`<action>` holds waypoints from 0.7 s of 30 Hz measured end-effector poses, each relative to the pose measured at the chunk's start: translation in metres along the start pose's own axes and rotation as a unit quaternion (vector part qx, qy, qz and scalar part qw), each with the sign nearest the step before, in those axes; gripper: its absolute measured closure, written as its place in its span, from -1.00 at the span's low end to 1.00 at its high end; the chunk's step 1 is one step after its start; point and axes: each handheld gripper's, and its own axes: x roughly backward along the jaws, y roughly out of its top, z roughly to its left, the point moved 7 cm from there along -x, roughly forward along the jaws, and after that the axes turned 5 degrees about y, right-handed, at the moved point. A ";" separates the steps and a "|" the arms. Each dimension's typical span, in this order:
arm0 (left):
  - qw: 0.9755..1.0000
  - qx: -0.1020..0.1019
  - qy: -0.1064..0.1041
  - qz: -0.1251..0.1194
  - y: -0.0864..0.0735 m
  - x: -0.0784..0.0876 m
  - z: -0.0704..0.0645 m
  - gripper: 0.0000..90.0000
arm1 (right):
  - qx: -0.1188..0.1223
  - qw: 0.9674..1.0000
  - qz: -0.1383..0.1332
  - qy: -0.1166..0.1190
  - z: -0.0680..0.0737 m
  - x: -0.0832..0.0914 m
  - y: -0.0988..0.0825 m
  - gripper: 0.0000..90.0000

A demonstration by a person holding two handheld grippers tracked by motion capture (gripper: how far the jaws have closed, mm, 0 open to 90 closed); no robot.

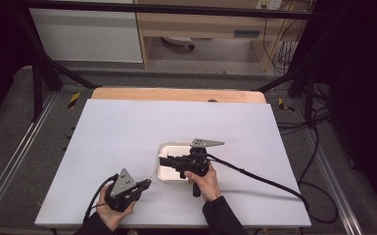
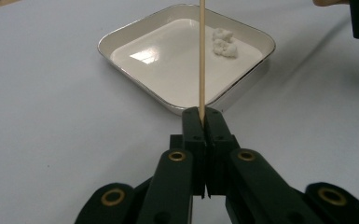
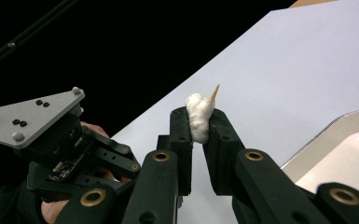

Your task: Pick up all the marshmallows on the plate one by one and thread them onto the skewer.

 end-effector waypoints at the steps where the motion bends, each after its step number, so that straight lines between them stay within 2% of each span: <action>1: 1.000 0.000 0.000 0.000 0.000 0.000 0.000 0.98 | 0.000 1.000 0.001 0.000 0.000 0.000 0.000 0.83; 16: 1.000 0.001 -0.004 0.003 0.000 -0.001 0.000 0.98 | -0.005 1.000 -0.002 0.001 -0.002 0.000 -0.005 0.83; 18: 1.000 0.005 -0.007 -0.003 0.002 -0.001 -0.001 0.98 | -0.005 1.000 0.000 0.002 -0.002 -0.001 -0.006 0.82; 21: 1.000 0.002 -0.002 -0.012 0.009 -0.002 -0.003 0.98 | -0.016 1.000 0.018 0.019 0.000 -0.006 -0.014 0.81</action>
